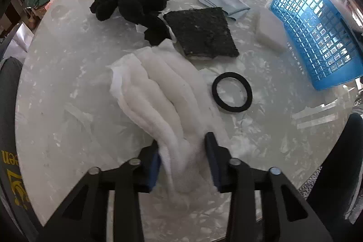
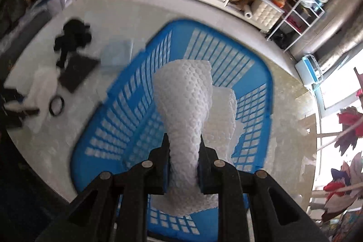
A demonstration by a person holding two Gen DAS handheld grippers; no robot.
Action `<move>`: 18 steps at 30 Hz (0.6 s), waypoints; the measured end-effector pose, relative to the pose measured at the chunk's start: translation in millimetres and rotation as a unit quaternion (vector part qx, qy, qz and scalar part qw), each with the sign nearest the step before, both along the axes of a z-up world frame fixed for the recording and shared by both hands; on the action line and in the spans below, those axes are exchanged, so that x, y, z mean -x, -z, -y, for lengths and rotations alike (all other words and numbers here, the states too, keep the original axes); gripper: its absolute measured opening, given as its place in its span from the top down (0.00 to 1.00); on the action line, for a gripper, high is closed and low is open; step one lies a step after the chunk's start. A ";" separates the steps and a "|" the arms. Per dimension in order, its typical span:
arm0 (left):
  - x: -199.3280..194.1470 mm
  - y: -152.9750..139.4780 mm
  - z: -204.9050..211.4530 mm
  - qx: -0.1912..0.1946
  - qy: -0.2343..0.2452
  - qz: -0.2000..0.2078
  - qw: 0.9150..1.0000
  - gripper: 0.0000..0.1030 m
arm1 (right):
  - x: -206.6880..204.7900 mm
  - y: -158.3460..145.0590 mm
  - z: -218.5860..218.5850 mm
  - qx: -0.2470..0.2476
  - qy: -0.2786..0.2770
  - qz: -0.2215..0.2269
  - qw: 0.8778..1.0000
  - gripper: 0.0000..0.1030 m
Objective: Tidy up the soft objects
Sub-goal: 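Drop the bubble pad in the basket with right gripper while left grasps the quilted towel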
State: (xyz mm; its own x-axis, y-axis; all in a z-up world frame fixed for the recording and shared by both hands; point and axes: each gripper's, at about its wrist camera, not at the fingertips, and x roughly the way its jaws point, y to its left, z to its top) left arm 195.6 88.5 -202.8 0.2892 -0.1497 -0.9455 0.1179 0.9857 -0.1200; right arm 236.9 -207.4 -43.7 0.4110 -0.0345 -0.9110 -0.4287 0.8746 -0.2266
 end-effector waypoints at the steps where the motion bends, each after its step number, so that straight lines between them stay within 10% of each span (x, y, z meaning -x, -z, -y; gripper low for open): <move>1: 0.5 -0.7 -1.1 0.003 0.000 -0.002 1.000 0.72 | -1.1 4.0 -0.9 -0.001 -0.004 -0.007 1.000 0.83; 18: 18.4 -17.3 -11.9 0.011 -0.029 0.001 1.000 0.80 | -20.8 47.5 -3.7 0.004 -0.044 -0.134 0.990 0.79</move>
